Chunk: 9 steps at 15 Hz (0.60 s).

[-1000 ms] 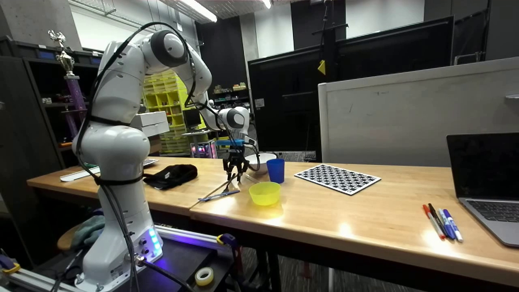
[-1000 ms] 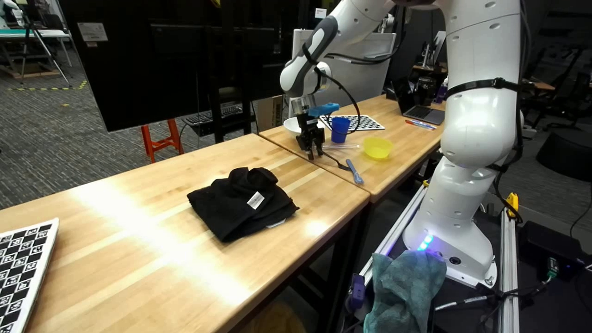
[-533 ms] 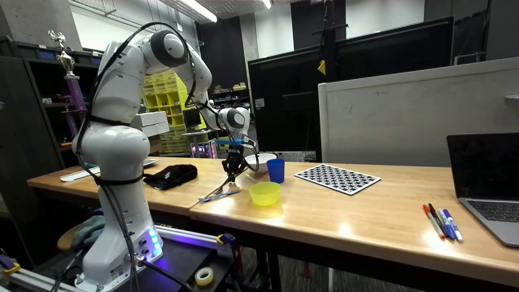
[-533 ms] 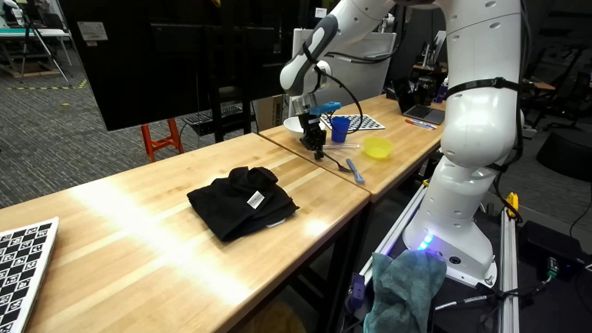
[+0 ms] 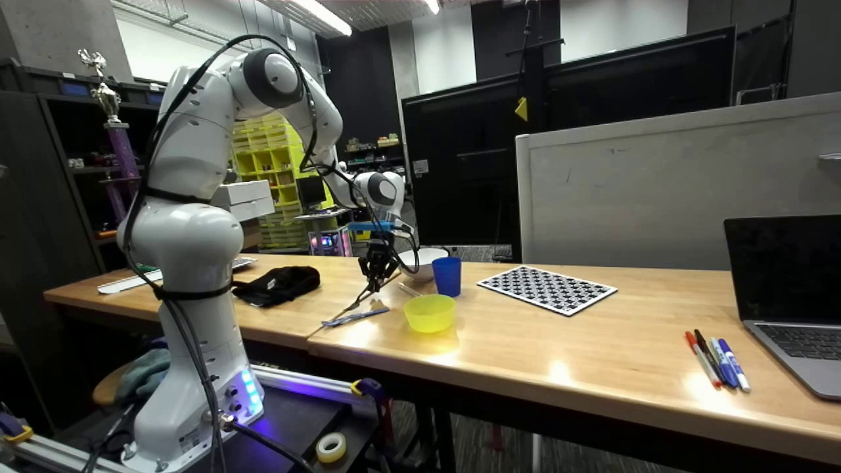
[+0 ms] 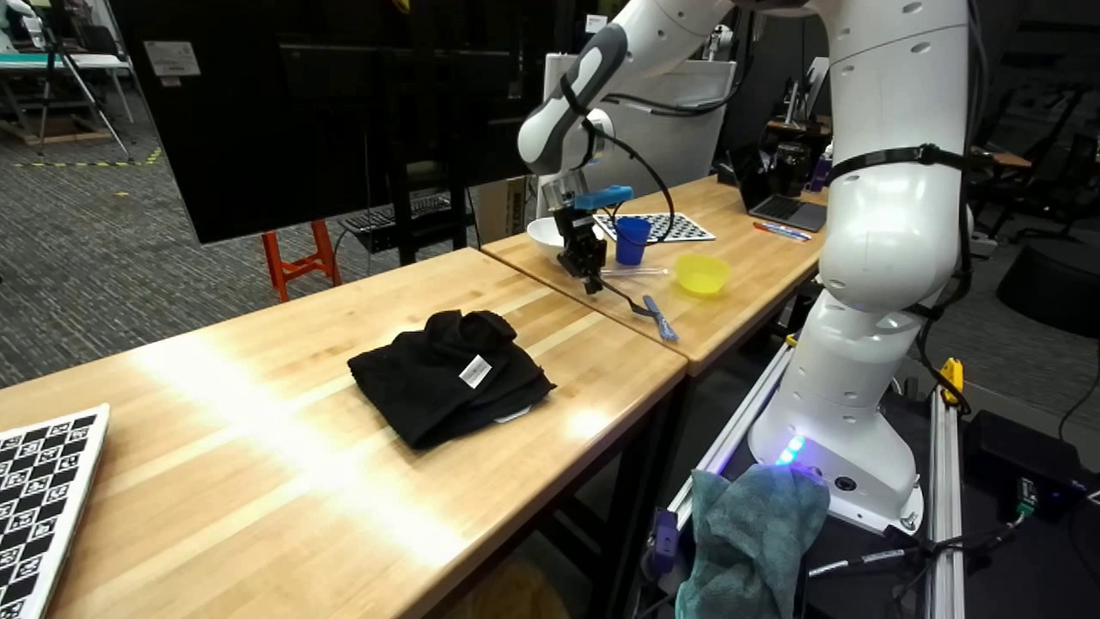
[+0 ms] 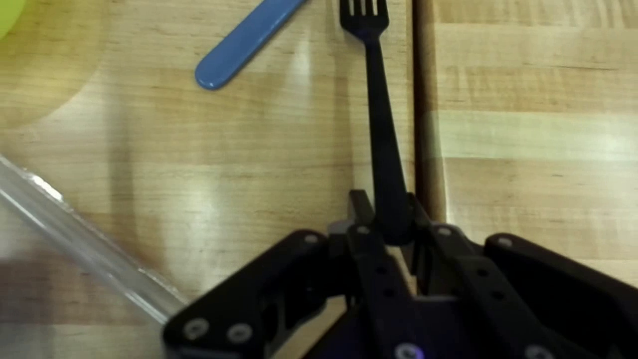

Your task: Put the black fork in the blue cup

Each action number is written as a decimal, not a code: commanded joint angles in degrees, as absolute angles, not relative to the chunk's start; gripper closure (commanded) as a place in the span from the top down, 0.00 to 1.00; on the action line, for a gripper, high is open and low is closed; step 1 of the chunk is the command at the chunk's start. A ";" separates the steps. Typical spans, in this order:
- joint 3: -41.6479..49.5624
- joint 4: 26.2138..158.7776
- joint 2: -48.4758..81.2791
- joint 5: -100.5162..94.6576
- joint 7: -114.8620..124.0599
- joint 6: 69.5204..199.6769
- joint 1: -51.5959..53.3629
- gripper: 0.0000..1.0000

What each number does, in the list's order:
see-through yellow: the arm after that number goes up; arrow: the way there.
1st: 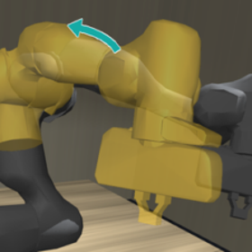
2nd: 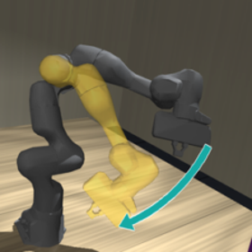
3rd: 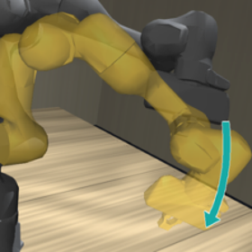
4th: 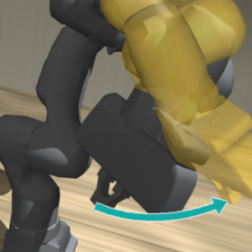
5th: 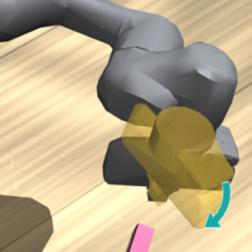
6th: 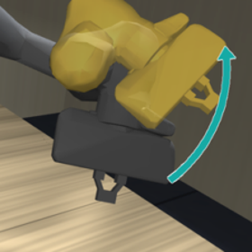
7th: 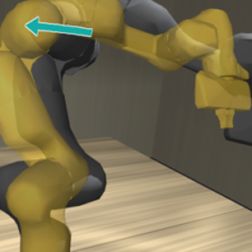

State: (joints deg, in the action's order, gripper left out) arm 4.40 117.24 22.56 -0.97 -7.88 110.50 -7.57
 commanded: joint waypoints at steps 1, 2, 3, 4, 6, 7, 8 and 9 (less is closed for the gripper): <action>4.99 117.90 18.38 -2.92 -5.62 108.57 -6.68 0.04; 5.19 117.96 17.27 -3.57 -5.07 108.23 -6.57 0.04; 5.41 118.02 16.06 -4.40 -4.45 107.80 -6.47 0.04; 5.62 118.05 14.86 -5.28 -3.67 107.31 -6.43 0.04; 6.13 118.07 12.12 -7.26 -2.26 106.00 -6.52 0.04; 6.46 118.29 10.32 -8.38 -1.28 105.37 -6.60 0.04; 6.78 118.32 8.85 -9.60 -0.33 104.91 -6.67 0.04; 7.15 118.59 7.07 -11.01 0.82 104.85 -6.75 0.04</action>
